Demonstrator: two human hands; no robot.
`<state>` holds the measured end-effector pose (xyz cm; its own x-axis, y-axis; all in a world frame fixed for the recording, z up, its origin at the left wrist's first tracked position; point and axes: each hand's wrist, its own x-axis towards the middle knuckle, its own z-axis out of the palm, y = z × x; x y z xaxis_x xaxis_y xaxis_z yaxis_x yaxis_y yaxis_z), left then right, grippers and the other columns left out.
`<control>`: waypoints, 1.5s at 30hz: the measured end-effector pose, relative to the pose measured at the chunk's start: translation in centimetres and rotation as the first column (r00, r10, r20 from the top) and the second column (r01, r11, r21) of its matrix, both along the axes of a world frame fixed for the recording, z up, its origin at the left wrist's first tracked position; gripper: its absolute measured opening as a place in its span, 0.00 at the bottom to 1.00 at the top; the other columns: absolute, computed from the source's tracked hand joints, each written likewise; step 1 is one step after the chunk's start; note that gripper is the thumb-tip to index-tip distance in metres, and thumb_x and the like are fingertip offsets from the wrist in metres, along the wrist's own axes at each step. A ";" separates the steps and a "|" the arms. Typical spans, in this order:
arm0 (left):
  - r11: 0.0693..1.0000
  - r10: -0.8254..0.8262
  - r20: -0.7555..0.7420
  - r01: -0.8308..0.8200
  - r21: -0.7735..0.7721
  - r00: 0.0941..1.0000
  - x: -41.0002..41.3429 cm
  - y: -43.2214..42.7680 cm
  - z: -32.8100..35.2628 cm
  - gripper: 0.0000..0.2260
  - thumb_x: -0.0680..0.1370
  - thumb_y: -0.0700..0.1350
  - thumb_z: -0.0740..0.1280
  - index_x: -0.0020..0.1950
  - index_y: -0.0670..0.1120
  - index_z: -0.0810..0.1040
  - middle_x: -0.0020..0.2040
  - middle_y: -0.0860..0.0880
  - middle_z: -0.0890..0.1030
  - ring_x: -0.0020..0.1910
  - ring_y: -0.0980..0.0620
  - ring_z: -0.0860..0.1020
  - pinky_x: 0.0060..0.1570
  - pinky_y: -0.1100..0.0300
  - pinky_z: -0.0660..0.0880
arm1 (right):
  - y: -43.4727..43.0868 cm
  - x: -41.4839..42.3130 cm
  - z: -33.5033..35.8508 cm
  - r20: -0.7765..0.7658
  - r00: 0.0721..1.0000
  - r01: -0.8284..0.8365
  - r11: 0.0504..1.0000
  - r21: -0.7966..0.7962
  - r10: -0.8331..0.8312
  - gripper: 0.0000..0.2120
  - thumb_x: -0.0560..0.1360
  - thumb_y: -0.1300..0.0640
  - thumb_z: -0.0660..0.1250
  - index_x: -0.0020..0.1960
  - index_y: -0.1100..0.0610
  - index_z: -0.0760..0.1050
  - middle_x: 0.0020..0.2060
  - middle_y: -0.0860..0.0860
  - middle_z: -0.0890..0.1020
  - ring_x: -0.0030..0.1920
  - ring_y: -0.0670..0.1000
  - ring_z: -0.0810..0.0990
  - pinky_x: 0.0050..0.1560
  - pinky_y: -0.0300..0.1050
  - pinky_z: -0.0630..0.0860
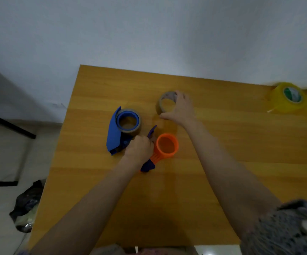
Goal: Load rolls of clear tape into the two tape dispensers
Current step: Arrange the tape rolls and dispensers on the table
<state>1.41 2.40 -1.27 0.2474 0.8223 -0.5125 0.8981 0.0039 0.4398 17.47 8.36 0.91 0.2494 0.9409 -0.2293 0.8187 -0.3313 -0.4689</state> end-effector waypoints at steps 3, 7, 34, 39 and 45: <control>0.997 -0.066 0.042 0.065 0.039 0.997 -0.7 0.1 0.1 0.16 0.81 0.52 0.56 0.38 0.42 0.67 0.35 0.45 0.72 0.31 0.49 0.70 0.28 0.57 0.69 | 2.5 -0.8 -0.5 -0.002 1.000 -0.004 1.000 -0.025 0.004 0.48 0.64 0.50 0.77 0.76 0.54 0.53 0.70 0.57 0.61 0.70 0.59 0.60 0.61 0.52 0.69; 0.991 -0.040 0.137 0.022 0.130 0.990 -2.7 0.6 0.1 0.14 0.81 0.48 0.56 0.37 0.43 0.66 0.33 0.47 0.69 0.29 0.51 0.68 0.27 0.60 0.64 | 5.1 -2.2 -1.4 0.054 0.998 0.018 1.000 -0.009 -0.017 0.48 0.65 0.50 0.76 0.76 0.53 0.51 0.71 0.58 0.61 0.72 0.60 0.58 0.62 0.52 0.68; 0.858 0.362 0.121 -0.381 0.345 0.925 -5.1 5.5 0.5 0.20 0.79 0.42 0.62 0.67 0.35 0.64 0.60 0.37 0.72 0.54 0.43 0.75 0.47 0.54 0.74 | 0.4 -4.4 0.0 -0.208 0.974 0.129 0.978 0.163 -0.094 0.17 0.77 0.59 0.63 0.64 0.61 0.70 0.65 0.57 0.72 0.64 0.54 0.70 0.61 0.42 0.67; 0.828 0.499 0.163 -0.523 0.201 0.851 -5.4 5.4 0.3 0.17 0.80 0.42 0.61 0.67 0.39 0.67 0.45 0.43 0.77 0.33 0.49 0.75 0.24 0.60 0.69 | -2.2 -5.3 1.1 -0.326 0.942 0.133 0.978 0.162 -0.074 0.11 0.77 0.61 0.62 0.58 0.60 0.76 0.56 0.53 0.80 0.57 0.50 0.76 0.51 0.35 0.68; 0.836 0.498 0.154 -0.520 0.176 0.853 -5.8 5.0 0.0 0.06 0.80 0.42 0.60 0.46 0.40 0.72 0.31 0.47 0.70 0.26 0.53 0.68 0.23 0.62 0.64 | -4.5 -5.3 1.9 -0.370 0.924 0.161 0.974 0.161 -0.091 0.09 0.78 0.61 0.61 0.53 0.58 0.78 0.48 0.50 0.81 0.46 0.42 0.74 0.36 0.23 0.67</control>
<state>-4.36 7.37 -1.24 -0.1952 0.9286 -0.3154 0.7463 0.3493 0.5665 12.20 3.86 2.84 0.3026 0.9411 -0.1506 0.5414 -0.2998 -0.7855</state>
